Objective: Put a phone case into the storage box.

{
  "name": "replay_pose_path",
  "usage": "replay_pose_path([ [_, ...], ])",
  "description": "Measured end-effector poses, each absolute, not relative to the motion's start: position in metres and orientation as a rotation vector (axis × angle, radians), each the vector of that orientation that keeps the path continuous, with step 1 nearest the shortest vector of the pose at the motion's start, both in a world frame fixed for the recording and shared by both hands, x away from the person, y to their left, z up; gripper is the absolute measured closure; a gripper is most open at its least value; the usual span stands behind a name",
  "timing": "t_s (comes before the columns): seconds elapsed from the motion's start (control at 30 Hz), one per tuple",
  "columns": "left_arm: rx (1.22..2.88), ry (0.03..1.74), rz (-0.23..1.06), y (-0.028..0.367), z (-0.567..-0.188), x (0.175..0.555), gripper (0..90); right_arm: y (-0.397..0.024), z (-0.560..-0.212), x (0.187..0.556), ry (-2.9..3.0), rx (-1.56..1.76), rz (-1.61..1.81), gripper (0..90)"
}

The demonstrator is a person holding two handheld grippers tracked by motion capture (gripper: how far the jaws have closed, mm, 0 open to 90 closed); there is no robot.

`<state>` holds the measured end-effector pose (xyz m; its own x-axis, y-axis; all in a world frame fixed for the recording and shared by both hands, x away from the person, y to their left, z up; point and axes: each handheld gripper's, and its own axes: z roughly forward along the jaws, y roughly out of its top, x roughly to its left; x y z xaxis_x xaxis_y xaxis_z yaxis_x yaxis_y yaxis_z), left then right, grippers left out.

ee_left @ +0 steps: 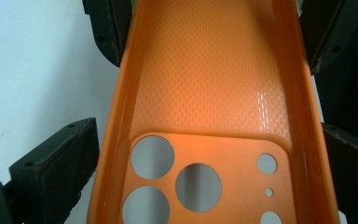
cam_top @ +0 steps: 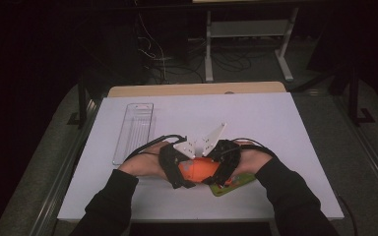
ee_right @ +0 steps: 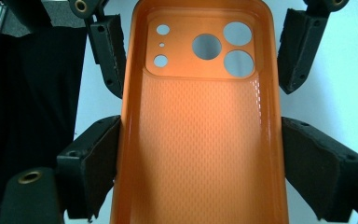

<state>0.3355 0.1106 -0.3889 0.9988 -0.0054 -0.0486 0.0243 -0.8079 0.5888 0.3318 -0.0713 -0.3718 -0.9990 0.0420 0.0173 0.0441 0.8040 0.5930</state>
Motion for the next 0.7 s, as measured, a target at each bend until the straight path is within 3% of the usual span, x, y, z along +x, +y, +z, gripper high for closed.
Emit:
replay_pose_path([
  [0.07, 2.502, 0.012, -0.065, 0.1108, -0.3888, 0.3358, 7.1, -0.0716, -0.3714, 0.3320, -2.984, -0.067, -0.980, 14.8],
  [0.7, 2.488, -0.019, -0.081, 0.1117, -0.3882, 0.3372, 14.3, -0.0733, -0.3707, 0.3325, -2.982, -0.084, -0.980, 14.7],
])
